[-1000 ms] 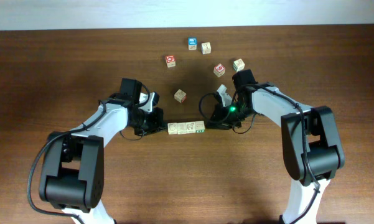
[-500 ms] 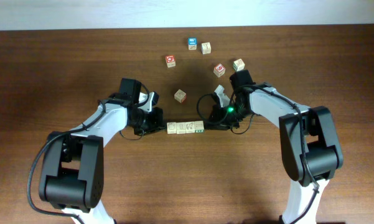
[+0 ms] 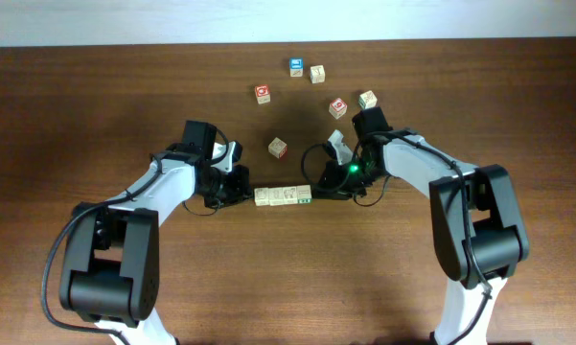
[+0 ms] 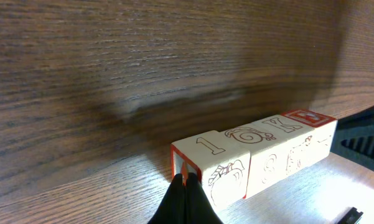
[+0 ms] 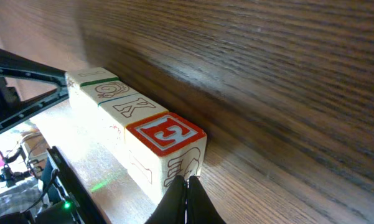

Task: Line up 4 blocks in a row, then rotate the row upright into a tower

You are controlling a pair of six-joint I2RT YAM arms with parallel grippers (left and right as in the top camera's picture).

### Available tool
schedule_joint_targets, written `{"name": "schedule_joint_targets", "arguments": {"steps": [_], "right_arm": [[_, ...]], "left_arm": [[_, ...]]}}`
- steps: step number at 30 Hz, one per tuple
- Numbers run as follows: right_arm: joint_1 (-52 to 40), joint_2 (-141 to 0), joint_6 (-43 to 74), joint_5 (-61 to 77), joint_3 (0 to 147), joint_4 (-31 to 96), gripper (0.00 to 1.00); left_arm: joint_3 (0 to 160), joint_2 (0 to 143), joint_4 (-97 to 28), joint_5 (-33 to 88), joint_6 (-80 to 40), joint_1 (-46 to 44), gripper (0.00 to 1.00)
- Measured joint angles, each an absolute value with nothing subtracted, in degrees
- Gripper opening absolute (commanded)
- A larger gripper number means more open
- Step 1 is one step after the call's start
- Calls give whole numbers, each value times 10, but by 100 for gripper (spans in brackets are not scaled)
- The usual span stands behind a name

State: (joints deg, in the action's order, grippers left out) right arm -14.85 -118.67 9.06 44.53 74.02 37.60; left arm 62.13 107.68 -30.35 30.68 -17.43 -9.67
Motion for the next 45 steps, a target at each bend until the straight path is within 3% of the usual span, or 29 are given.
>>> {"name": "schedule_joint_targets", "arguments": {"steps": [45], "right_arm": [[-239,-1139,129,430,834,408,4]], "left_arm": [[612,1077,-306,230,-176,-81,0]]}}
